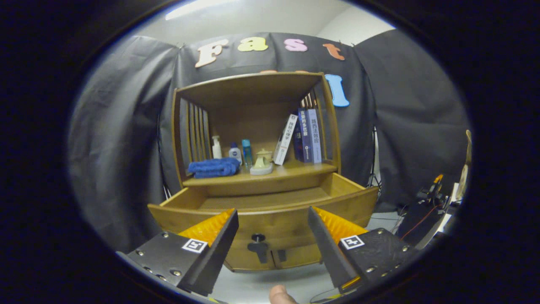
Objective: Pull open the drawer, take out the items inside it, and place them on the countertop above the cabinet.
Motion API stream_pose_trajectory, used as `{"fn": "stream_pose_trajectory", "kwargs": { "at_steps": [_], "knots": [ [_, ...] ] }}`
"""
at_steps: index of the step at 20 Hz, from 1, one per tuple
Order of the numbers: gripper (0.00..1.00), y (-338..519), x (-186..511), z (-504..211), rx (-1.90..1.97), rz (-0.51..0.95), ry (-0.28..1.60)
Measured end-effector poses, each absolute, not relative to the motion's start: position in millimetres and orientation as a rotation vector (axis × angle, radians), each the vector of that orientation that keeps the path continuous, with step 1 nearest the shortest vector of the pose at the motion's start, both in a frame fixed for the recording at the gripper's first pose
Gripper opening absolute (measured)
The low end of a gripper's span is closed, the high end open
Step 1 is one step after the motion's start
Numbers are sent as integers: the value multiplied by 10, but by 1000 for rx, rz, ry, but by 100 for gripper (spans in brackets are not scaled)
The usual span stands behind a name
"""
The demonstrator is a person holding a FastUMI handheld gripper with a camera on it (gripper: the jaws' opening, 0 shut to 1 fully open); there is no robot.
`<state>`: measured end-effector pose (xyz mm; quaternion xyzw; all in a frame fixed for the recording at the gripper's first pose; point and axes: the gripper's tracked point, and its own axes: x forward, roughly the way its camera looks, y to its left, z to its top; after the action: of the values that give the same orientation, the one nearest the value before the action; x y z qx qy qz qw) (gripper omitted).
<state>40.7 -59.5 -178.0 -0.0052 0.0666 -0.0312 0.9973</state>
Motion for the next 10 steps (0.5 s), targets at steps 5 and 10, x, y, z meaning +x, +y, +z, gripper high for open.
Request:
{"fn": "stream_pose_trajectory", "kwargs": {
  "at_steps": [5, 10],
  "knots": [
    [99, -667, 554, -2005, -8, -84, 167],
    [99, -723, 646, -2350, -69, -98, 214]
  ]
}}
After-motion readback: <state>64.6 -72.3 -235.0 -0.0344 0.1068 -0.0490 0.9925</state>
